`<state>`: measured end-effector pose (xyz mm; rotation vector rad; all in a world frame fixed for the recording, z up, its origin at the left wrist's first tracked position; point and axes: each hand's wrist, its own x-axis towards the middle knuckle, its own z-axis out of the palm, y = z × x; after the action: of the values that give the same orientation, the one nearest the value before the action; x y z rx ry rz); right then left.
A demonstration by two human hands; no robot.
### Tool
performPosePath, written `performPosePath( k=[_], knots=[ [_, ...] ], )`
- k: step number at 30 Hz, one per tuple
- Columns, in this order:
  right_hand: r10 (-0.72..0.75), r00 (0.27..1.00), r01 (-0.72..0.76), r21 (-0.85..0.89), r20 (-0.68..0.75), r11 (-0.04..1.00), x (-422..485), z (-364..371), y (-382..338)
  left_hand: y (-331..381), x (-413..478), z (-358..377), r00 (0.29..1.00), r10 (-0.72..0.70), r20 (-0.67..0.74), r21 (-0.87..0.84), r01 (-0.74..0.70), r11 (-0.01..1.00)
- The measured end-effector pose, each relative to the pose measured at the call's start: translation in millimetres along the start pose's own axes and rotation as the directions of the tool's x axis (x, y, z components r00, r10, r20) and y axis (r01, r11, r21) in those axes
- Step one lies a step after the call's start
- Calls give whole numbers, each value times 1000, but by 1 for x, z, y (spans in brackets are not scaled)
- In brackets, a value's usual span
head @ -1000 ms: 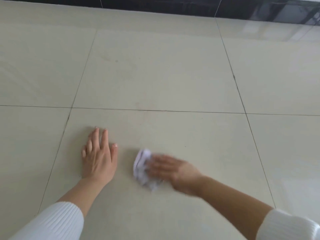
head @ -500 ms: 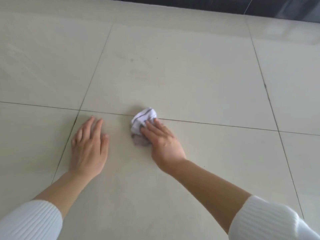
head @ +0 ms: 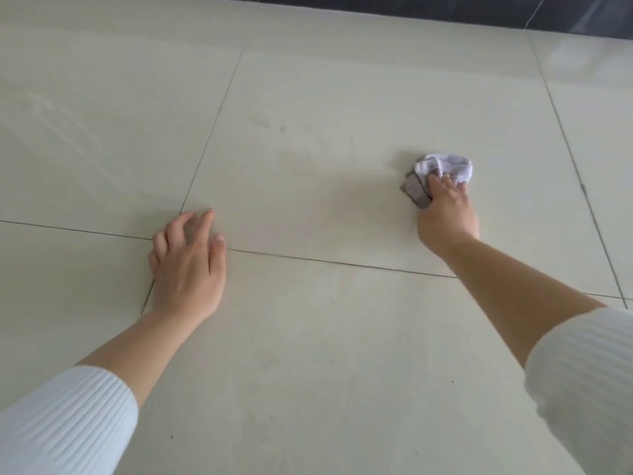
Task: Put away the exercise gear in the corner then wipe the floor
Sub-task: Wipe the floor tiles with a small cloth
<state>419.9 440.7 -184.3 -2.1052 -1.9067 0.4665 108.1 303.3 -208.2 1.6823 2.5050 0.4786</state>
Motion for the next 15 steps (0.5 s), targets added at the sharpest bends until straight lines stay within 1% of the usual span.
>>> performPosePath(
  k=[1, 2, 3, 4, 5, 6, 7, 8, 9, 10, 11, 12, 13, 14, 15],
  knots=[
    [-20, 1000, 21, 41, -20, 999, -5, 8, -13, 4, 8, 1, 999, -35, -24, -23, 34, 999],
    [-92, 995, 94, 81, -26, 992, -16, 20, -25, 7, 16, 2, 998, -51, -39, -30, 49, 998],
    [-218, 976, 218, 111, -8, 970, -33, 32, -37, 9, 23, 5, 998, -53, -44, -23, 52, 998],
    [-374, 927, 367, 134, 33, 921, -54, 42, -49, 9, 27, 7, 998, -51, -44, -9, 51, 999],
    [-524, 848, 509, 150, 78, 847, -76, 47, -58, 9, 29, 10, 998, -50, -45, 1, 50, 999],
    [-657, 742, 637, 169, 129, 752, -93, 51, -63, 9, 31, 11, 998, -47, -52, 4, 47, 999],
    [-762, 618, 740, 186, 191, 646, -103, 51, -63, 8, 31, 11, 997, -46, -63, 3, 47, 999],
    [-828, 499, 811, 198, 256, 550, -103, 48, -60, 9, 30, 10, 996, -52, -69, 2, 52, 999],
    [-863, 408, 859, 195, 299, 473, -92, 44, -54, 9, 29, 10, 996, -63, -64, 0, 63, 998],
    [-872, 376, 877, 184, 315, 445, -75, 40, -47, 10, 29, 9, 996, -77, -52, -3, 77, 997],
    [-853, 419, 859, 168, 311, 484, -57, 36, -40, 11, 29, 9, 995, -93, -41, -7, 93, 996],
    [-799, 532, 801, 139, 282, 582, -36, 31, -33, 12, 29, 9, 994, -104, -36, -9, 104, 995],
    [-700, 672, 701, 96, 242, 707, -12, 25, -26, 12, 29, 10, 993, -112, -33, -8, 111, 994],
    [-569, 796, 574, 41, 208, 818, 12, 17, -23, 12, 29, 10, 992, -118, -33, -4, 118, 993],
    [-420, 891, 426, 3, 172, 905, 35, 10, -22, 12, 28, 10, 992, -123, -34, 1, 123, 992]
  ],
)
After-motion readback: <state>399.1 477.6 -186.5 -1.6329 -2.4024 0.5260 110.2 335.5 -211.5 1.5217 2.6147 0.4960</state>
